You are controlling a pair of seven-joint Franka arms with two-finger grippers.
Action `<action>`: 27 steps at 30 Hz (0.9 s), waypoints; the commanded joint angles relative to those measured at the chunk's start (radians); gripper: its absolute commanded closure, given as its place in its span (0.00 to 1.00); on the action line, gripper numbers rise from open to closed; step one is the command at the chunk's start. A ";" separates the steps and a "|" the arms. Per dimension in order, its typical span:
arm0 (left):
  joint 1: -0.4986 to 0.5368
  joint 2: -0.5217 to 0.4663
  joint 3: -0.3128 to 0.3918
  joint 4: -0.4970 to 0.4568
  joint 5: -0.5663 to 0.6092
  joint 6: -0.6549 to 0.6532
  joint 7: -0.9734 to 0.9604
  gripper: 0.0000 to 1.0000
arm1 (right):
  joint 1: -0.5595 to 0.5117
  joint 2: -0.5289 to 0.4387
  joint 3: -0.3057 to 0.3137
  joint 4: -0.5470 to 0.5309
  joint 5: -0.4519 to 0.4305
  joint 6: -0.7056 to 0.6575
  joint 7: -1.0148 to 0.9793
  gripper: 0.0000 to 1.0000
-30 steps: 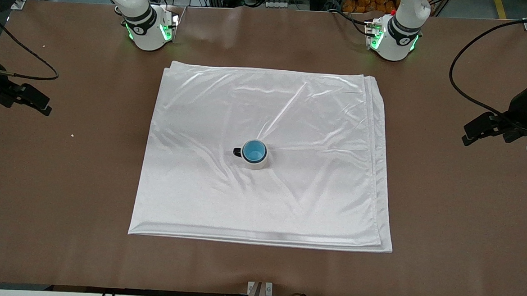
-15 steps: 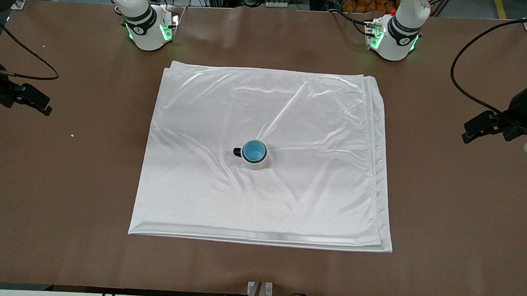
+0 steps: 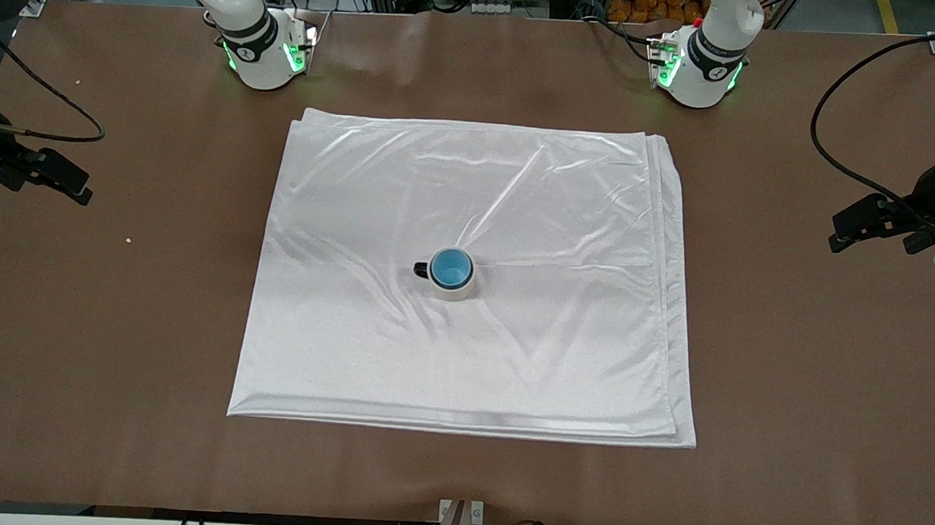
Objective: Place blue cup into white mug on cloth
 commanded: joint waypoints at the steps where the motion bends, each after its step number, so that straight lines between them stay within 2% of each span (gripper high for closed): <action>1: 0.008 -0.019 -0.007 -0.015 0.002 -0.008 0.003 0.00 | 0.000 0.003 -0.003 0.007 0.003 -0.005 -0.001 0.00; 27: 0.009 -0.025 -0.007 -0.014 0.004 -0.008 -0.005 0.00 | 0.005 0.003 -0.001 0.007 0.008 -0.005 0.002 0.00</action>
